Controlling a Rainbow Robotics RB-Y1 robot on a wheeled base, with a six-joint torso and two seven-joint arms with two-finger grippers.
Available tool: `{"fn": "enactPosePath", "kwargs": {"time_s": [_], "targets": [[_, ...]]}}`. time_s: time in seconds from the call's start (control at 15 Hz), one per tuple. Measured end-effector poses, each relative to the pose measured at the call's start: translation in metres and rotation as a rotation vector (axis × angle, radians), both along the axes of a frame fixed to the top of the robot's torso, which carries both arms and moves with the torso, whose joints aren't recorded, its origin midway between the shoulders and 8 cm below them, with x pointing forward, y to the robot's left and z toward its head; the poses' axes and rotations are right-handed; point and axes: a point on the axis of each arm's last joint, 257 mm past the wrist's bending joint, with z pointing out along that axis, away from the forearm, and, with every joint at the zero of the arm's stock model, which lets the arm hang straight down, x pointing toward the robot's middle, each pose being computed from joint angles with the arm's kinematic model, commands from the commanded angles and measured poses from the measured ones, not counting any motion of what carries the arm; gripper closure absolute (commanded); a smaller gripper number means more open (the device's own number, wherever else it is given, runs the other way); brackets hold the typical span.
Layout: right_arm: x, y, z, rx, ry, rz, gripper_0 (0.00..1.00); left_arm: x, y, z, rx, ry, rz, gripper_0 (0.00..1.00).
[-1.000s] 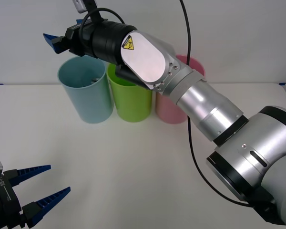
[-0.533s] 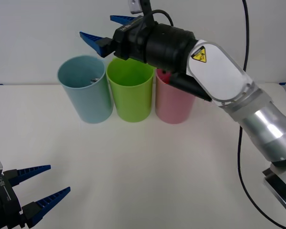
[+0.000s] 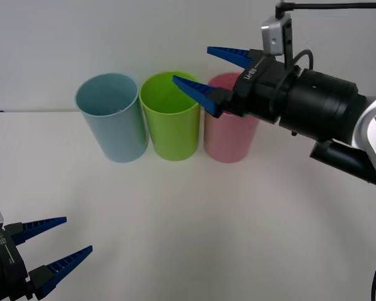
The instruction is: Put cans in the blue bin and PET bottles in the pink bin and trash in the green bin.
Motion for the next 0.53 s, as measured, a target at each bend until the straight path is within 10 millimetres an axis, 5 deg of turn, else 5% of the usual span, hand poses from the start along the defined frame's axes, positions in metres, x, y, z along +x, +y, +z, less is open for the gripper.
{"fn": "enactPosePath", "kwargs": {"time_s": [0.53], "targets": [[-0.052, -0.085, -0.074, -0.104, -0.012, -0.039, 0.0, 0.0, 0.0, 0.0, 0.0, 0.0, 0.0, 0.0]]}}
